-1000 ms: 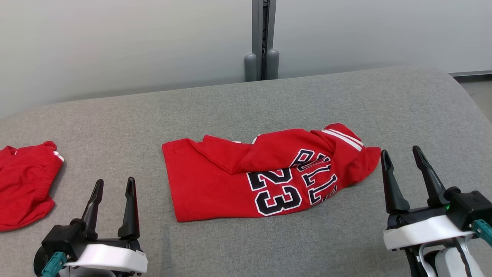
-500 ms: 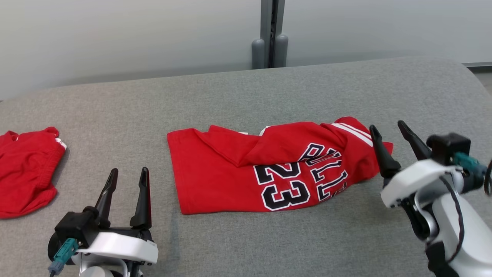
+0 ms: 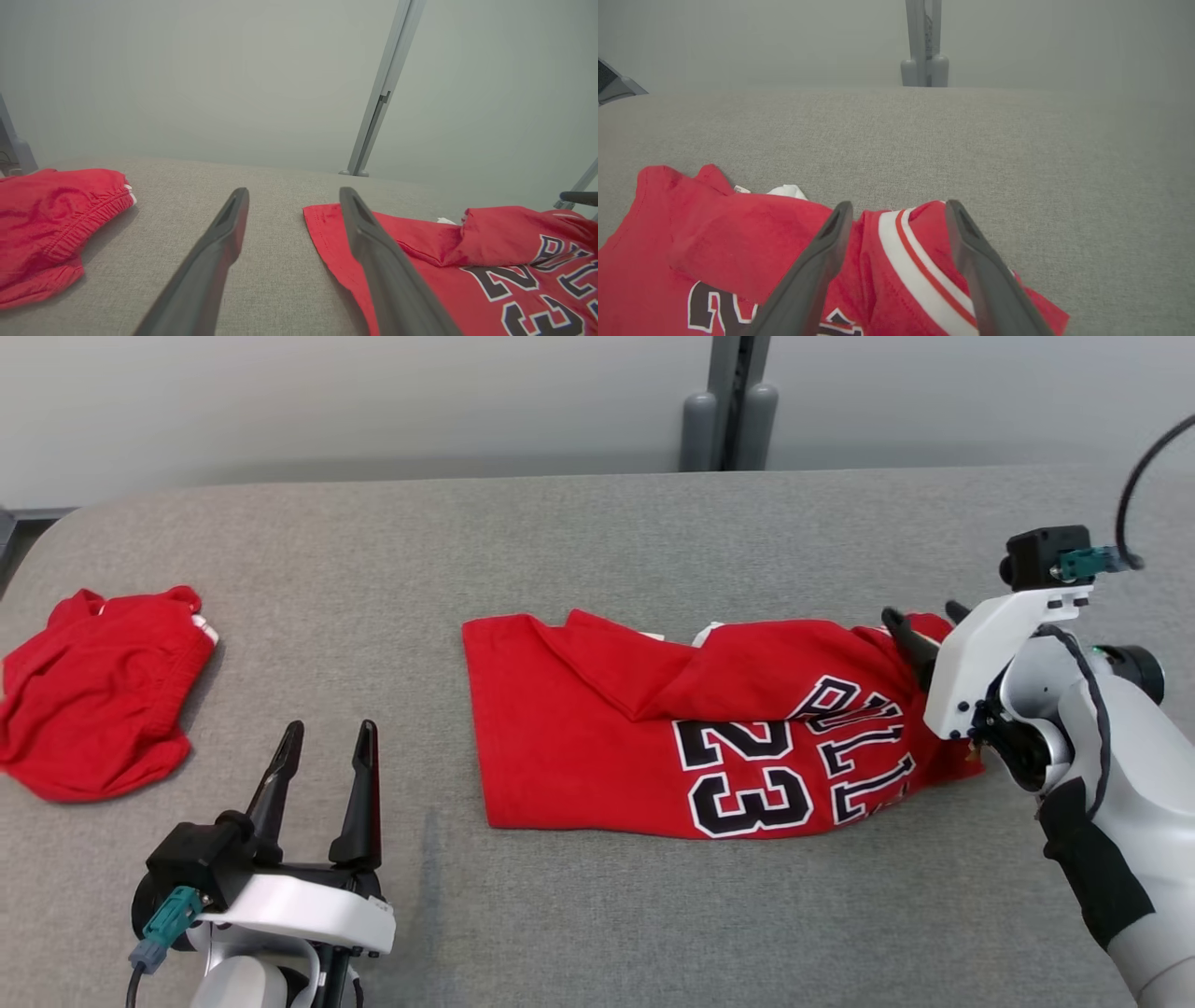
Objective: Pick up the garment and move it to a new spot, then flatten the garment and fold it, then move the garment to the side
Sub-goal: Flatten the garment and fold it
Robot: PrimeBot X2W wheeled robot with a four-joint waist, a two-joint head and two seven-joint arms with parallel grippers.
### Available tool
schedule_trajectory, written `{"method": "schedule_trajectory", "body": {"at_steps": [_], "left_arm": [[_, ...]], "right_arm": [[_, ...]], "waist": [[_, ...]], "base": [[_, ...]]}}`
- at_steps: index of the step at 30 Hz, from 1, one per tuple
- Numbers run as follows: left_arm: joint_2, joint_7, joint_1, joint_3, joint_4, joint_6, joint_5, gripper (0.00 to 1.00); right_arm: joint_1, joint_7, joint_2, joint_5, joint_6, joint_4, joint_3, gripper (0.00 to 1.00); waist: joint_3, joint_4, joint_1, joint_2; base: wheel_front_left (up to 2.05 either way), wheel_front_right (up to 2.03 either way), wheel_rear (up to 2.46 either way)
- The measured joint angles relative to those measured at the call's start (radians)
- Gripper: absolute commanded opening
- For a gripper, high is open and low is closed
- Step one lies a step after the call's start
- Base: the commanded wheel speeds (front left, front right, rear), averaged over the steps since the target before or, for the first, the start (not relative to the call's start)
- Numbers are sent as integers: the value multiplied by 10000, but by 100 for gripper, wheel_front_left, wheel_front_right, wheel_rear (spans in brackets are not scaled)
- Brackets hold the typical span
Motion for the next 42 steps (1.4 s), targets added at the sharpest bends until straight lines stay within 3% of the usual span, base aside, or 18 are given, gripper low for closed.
{"method": "schedule_trajectory", "body": {"at_steps": [6,11,12,13,15,23,28,36,42], "left_arm": [[-50,0,-125,96,130,-84,-13,100],[-81,0,-138,188,194,-132,4,100],[-90,0,-138,205,203,-140,6,100],[-96,0,-140,230,209,-144,10,100],[-107,0,-144,274,221,-174,50,100],[-146,0,-143,384,309,-249,169,100],[-180,-2,-76,460,347,-301,178,100],[-190,-2,145,433,493,-391,265,100],[-113,-2,246,418,583,-395,274,100]], "right_arm": [[-383,1333,81,389,0,1369,198,100],[-398,1521,136,633,0,1676,491,100],[-398,1507,132,711,0,1699,531,82],[-397,1471,130,742,0,1707,581,44],[-397,1340,132,825,0,1708,700,0],[-375,282,-4,1078,0,1233,1315,0],[32,-1476,-267,1313,2,184,1630,0],[2100,-3866,-855,1910,0,-2343,2587,0],[3695,-4608,-1461,2119,0,-3787,2938,0]], "waist": [[107,382,0,0],[94,472,0,0],[87,468,0,0],[80,459,0,0],[59,428,-1,0],[-169,198,0,0],[-390,-6,0,0],[-701,-606,0,0],[-850,-1082,0,0]], "base": [[0,0,0],[0,0,0],[0,0,0],[0,0,0],[0,0,0],[0,0,0],[0,0,0],[0,0,0],[0,0,0]]}}
